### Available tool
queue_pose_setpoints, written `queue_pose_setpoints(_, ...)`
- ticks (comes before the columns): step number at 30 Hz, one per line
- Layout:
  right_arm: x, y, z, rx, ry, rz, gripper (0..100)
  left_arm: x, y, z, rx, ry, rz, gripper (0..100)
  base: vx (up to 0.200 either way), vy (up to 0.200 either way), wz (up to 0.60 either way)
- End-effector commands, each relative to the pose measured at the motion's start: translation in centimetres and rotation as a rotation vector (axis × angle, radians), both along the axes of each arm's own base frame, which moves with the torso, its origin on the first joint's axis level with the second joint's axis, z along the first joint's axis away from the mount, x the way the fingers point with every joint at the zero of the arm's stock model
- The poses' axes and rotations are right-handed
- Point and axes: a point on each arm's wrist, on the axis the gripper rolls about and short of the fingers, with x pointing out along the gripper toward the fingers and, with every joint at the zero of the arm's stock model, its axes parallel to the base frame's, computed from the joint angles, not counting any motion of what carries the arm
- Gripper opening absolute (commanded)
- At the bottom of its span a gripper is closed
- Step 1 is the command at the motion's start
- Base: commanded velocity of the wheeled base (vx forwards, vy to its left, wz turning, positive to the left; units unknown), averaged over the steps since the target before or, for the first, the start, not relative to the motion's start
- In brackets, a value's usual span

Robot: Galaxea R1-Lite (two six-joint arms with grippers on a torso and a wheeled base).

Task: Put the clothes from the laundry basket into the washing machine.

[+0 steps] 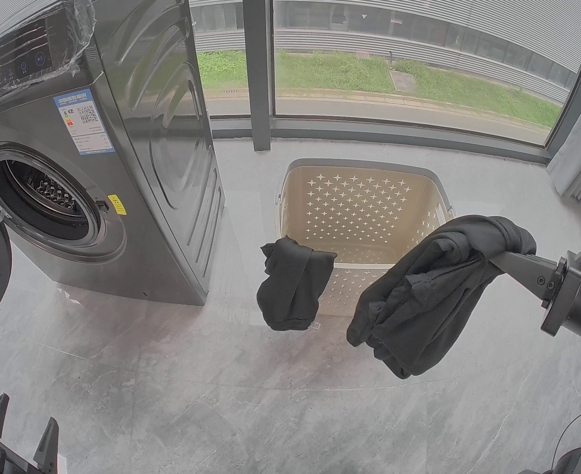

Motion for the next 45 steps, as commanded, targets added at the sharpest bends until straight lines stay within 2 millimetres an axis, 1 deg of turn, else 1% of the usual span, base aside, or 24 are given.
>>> queue_pose_setpoints(1, -0.01, 0.01, 0.01, 0.001, -0.001, 0.002, 0, 0.03, 0.00, -0.39, -0.001, 0.005, 0.001, 100, 0.000, 0.200, 0.00)
queue_pose_setpoints(45, 0.16, -0.14, 0.43, 0.012, -0.015, -0.015, 0, 0.03, 0.00, -0.39, -0.004, 0.005, -0.001, 100, 0.000, 0.200, 0.00)
